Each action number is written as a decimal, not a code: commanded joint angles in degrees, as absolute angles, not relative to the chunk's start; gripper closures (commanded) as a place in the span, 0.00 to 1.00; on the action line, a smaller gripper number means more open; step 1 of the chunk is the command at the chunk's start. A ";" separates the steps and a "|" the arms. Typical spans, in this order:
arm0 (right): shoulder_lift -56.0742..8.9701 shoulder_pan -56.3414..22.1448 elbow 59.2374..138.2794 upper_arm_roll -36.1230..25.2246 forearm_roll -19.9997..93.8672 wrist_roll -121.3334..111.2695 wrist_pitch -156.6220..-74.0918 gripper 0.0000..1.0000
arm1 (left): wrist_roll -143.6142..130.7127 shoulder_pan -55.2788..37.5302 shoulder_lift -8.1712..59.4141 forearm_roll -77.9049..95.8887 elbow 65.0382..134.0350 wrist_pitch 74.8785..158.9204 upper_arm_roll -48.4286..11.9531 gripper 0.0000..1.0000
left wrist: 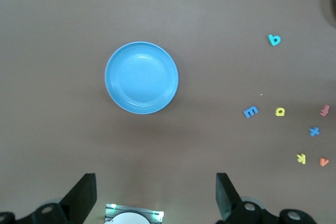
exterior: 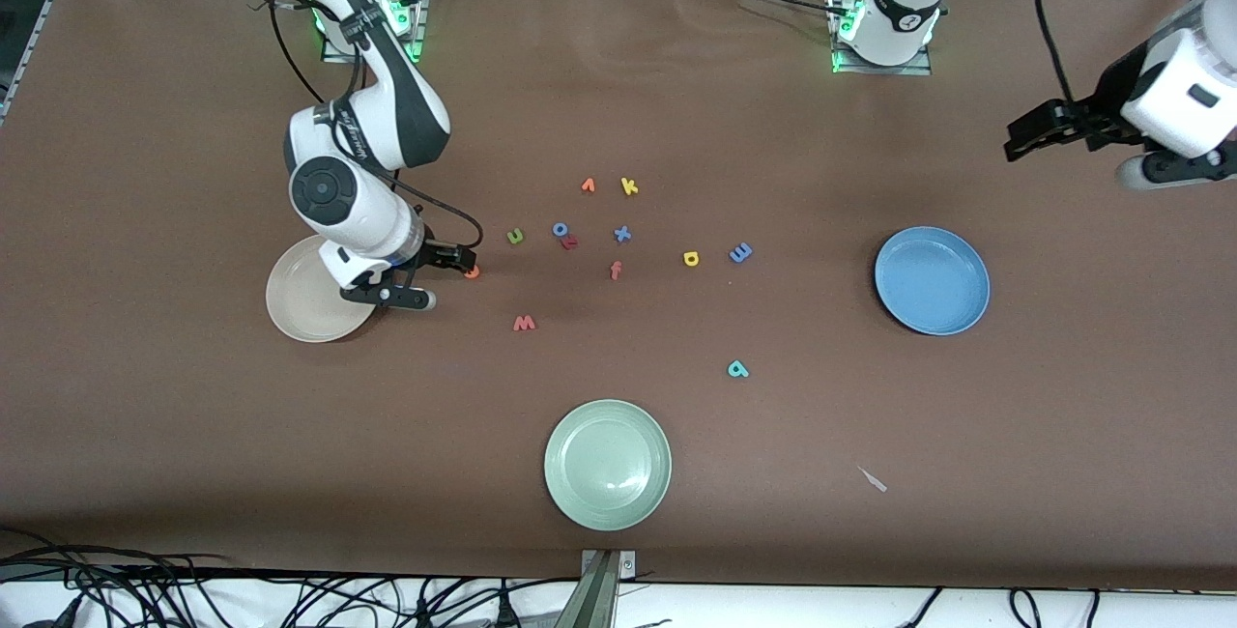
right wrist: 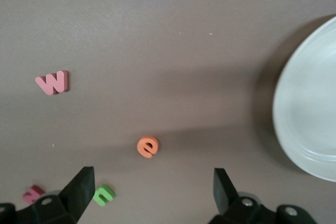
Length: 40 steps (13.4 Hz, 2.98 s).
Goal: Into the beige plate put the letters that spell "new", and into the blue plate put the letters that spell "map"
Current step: 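Reach the right gripper toward the orange letter e, then grasp the orange e with the right gripper while the left gripper reaches the blue E, then lift the orange e with the right gripper while the left gripper grasps the blue E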
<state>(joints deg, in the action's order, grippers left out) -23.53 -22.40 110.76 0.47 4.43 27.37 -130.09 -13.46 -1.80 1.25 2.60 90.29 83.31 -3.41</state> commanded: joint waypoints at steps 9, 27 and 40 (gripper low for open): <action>-29.18 -23.82 116.37 2.72 5.27 32.87 -143.61 0.00 | -13.62 -2.46 -2.82 4.48 119.70 112.50 -13.71 0.00; -31.03 -23.55 116.28 2.64 5.27 32.78 -143.61 0.54 | -4.13 -14.32 16.34 5.54 126.63 141.73 -13.71 0.00; -31.46 -23.38 116.02 2.64 5.27 32.87 -143.79 0.66 | -3.96 -20.38 27.15 4.75 125.60 151.78 -11.26 0.17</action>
<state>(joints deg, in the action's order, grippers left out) -30.69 -23.39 115.81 2.30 4.44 32.70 -142.77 -5.19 -18.33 24.66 3.77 127.31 150.41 -13.07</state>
